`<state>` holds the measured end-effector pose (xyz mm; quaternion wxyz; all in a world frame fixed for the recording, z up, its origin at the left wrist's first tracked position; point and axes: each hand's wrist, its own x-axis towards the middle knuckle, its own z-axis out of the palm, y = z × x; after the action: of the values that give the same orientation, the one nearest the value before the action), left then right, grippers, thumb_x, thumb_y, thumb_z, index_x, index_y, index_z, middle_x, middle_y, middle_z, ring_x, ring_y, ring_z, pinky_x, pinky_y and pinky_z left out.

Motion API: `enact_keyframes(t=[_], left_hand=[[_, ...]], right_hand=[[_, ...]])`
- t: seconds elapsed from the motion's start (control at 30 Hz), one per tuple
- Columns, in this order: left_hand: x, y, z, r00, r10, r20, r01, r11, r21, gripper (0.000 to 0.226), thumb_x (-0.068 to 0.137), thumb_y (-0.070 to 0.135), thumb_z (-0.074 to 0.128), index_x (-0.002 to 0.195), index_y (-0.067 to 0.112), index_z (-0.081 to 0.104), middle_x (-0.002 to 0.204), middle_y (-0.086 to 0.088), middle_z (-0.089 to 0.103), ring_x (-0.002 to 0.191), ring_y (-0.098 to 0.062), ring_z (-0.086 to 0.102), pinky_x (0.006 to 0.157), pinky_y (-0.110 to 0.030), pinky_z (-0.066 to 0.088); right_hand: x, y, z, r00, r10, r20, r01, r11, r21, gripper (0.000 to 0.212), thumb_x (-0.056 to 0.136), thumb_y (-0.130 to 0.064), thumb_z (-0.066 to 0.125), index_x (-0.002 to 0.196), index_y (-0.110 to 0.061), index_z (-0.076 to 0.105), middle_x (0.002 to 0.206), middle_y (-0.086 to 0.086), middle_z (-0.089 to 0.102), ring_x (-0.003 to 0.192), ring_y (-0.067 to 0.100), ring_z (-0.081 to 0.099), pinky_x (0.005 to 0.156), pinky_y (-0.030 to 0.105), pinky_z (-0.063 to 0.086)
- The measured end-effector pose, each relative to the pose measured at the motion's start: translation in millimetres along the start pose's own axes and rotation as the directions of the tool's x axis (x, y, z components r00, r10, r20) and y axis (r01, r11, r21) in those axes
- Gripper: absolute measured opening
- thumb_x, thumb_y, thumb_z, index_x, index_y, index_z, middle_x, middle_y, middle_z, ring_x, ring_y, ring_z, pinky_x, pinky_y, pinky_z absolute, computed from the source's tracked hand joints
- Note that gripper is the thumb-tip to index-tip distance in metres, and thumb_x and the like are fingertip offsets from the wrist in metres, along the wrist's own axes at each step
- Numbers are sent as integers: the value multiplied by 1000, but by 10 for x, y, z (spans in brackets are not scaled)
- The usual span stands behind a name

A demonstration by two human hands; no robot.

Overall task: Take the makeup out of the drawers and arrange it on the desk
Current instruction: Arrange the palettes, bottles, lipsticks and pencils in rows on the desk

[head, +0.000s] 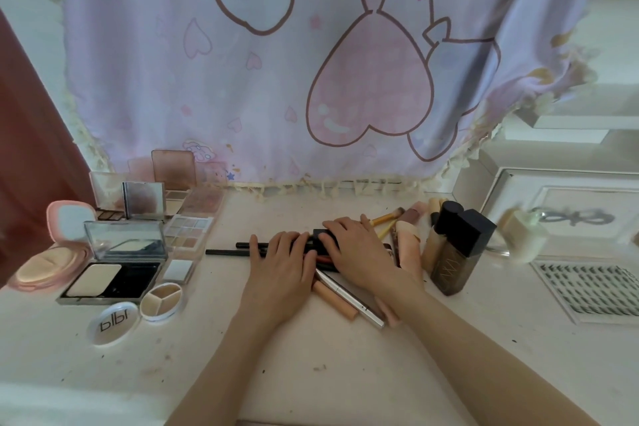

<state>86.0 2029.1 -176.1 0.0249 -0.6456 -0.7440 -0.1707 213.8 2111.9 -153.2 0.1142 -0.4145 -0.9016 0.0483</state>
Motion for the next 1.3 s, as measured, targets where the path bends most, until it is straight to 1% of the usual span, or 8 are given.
enact_keyframes(t=[0.13,0.33,0.47,0.63,0.77,0.93,1.07,1.3], left_hand=[[12,-11,-19,1000,-16,12,17,998,-67,45,98,36,17,142,26,23,145,9,26,140,-9,10,112,-49,-7],[-14,-4,-49,998,31,-54,-39,986,-161,42,99,31,25,140,24,31,146,7,29,141,-11,10,114,-44,-3],[-22,63,-136,981,67,-180,-121,942,-312,37,95,17,42,132,17,46,137,-1,44,136,-18,27,114,-38,16],[64,547,-353,946,187,-263,-293,841,-454,39,92,7,48,129,16,48,128,1,47,125,-14,35,106,-28,28],[222,1099,-542,861,437,-259,-508,751,-422,39,93,14,46,132,15,45,132,-1,45,124,-15,34,105,-24,24],[369,1478,-605,776,587,-229,-630,729,-268,45,93,22,44,137,27,39,144,7,33,121,-15,25,100,-28,18],[466,1556,-578,762,643,-82,-646,744,-171,44,93,22,45,136,31,39,142,12,36,117,-17,25,92,-28,16],[484,1666,-711,752,658,-42,-615,676,-407,34,88,20,56,122,18,53,109,6,47,105,-14,38,93,-21,28]], right_hand=[[-129,-26,-111,993,-25,-112,40,991,130,40,101,-25,29,138,-13,39,140,3,43,132,16,33,115,32,8],[-544,-64,-364,946,-28,-323,115,960,256,36,98,-21,42,133,-15,47,133,-2,47,119,8,41,91,-4,12],[-832,-19,-652,870,-29,-493,177,950,257,30,93,-16,48,120,-9,58,119,4,58,107,13,52,89,16,39],[-1120,255,-863,644,85,-760,42,988,146,21,80,-3,59,99,-1,67,100,12,63,92,26,56,81,35,44],[-1332,509,-764,542,293,-788,-143,956,257,27,74,-16,68,96,-3,60,98,11,57,93,24,48,79,31,33],[-1421,714,-449,686,559,-466,-229,774,591,59,66,-38,80,111,-14,51,99,-6,47,90,13,45,79,24,35],[-1336,802,-298,748,528,-402,-239,780,578,41,71,-38,75,99,-15,56,88,-8,47,83,12,42,69,18,28],[-1432,819,-406,774,464,-431,-96,759,644,22,76,-28,65,75,-13,49,71,-4,50,67,5,44,62,11,35]])
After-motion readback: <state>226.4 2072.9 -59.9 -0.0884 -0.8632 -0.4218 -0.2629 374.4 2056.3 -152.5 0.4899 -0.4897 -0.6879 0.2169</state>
